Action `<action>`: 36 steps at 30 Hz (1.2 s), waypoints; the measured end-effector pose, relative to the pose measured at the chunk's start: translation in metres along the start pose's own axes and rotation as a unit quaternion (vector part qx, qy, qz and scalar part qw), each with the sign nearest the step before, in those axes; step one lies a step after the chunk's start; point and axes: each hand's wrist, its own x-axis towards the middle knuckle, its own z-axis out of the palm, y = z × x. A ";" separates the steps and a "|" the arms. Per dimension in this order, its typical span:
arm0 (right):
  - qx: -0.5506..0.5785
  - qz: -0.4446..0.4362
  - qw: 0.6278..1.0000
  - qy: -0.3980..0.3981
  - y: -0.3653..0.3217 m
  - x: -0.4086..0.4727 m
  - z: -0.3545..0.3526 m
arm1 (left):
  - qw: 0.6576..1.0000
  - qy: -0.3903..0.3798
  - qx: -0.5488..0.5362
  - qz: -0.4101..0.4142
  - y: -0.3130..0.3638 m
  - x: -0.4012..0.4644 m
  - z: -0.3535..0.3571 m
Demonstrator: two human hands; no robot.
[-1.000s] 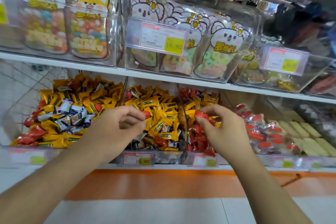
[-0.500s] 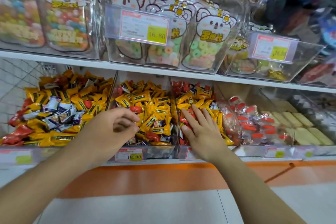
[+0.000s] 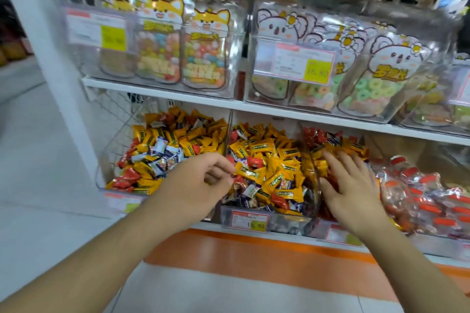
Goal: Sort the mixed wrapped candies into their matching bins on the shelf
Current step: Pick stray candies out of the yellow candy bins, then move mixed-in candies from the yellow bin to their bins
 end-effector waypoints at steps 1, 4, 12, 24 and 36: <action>0.012 0.013 1.000 0.017 -0.008 0.001 -0.004 | 1.000 0.007 0.014 -0.001 -0.004 -0.002 -0.006; 0.010 -0.002 0.996 0.087 -0.035 0.006 -0.011 | 0.998 0.033 0.047 -0.017 -0.023 -0.007 -0.026; 0.080 -0.165 0.980 0.077 -0.136 0.005 0.015 | 0.984 0.114 0.121 -0.059 -0.086 0.003 -0.075; 0.158 -0.191 0.969 0.023 -0.182 0.009 0.035 | 0.960 0.065 0.248 -0.114 -0.111 0.064 -0.064; 0.177 -0.171 0.969 0.006 -0.169 0.003 0.025 | 0.974 0.096 0.190 -0.081 -0.102 0.057 -0.058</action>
